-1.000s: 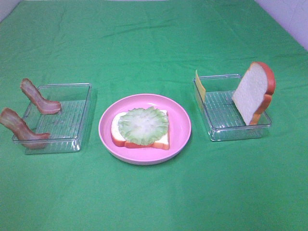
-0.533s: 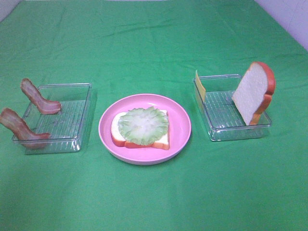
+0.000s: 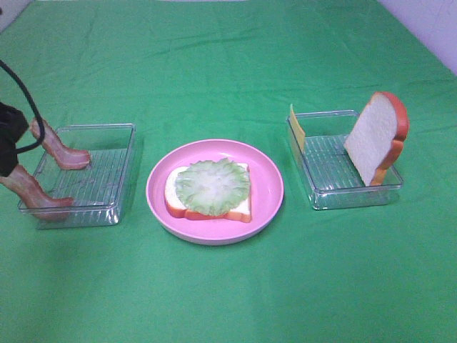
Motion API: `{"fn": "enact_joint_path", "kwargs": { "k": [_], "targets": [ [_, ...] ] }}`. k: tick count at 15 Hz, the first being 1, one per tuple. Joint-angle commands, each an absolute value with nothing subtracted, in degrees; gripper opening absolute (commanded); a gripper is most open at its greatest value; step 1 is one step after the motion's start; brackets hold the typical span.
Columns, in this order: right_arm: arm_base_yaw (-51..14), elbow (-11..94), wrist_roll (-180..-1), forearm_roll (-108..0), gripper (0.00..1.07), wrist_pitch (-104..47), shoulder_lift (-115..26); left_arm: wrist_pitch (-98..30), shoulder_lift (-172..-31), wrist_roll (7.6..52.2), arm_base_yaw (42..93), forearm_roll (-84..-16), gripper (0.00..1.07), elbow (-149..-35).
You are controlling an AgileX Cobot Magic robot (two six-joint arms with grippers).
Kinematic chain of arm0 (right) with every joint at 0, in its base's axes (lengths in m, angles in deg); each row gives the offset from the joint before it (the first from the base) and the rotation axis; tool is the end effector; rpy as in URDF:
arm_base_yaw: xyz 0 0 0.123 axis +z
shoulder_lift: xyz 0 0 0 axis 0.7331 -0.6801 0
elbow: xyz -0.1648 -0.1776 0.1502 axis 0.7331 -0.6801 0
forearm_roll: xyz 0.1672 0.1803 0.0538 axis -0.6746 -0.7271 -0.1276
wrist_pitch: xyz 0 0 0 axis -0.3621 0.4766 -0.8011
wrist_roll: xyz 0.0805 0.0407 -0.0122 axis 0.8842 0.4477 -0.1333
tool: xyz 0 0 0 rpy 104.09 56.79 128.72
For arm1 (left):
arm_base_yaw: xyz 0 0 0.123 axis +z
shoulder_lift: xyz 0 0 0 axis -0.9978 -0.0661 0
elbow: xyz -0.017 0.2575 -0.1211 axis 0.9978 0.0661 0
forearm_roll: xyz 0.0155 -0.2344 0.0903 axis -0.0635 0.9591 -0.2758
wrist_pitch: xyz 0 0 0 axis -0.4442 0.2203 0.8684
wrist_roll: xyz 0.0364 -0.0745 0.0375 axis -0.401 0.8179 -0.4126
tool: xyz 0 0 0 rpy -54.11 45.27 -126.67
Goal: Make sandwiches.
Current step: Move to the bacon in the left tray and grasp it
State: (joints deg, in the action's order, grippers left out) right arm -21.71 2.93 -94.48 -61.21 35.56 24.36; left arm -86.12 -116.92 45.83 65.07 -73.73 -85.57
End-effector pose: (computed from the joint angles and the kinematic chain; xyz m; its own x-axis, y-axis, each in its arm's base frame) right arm -0.0112 0.0060 0.2808 -0.3527 -0.2547 -0.9004 -0.5469 0.8369 -0.0225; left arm 0.2603 -0.0868 0.2745 -0.9518 0.2192 -0.2145 0.1994 0.9737 0.1102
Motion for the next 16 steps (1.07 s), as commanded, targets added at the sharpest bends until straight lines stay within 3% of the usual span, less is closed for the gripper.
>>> {"fn": "enact_joint_path", "kwargs": {
  "k": [1, 4, 8, 10, 16],
  "targets": [
    [-21.76, 2.64, -94.93, -60.8, 0.69, 35.84, 25.16, -86.12, -124.48, 47.95, 64.9, -76.02, 0.74, -88.26],
    [-21.76, 2.64, -94.93, -60.8, 0.69, 35.84, 25.16, -86.12, -131.47, 48.75, 64.9, -77.97, 0.74, -92.21],
    [-21.76, 2.64, -94.93, -60.8, 0.69, 35.84, 25.16, -85.26, -137.03, 55.51, 64.9, -81.4, 0.74, -94.56],
    [-21.76, 2.64, -94.93, -60.8, 0.69, 35.84, 25.16, -83.89, -137.6, 58.38, 67.76, -81.12, 0.74, -94.56],
    [-21.76, 2.64, -94.93, -60.8, 0.69, 35.84, 25.16, -79.76, -137.6, 54.48, 73.61, -73.38, 0.74, -94.56]
  ]
}}
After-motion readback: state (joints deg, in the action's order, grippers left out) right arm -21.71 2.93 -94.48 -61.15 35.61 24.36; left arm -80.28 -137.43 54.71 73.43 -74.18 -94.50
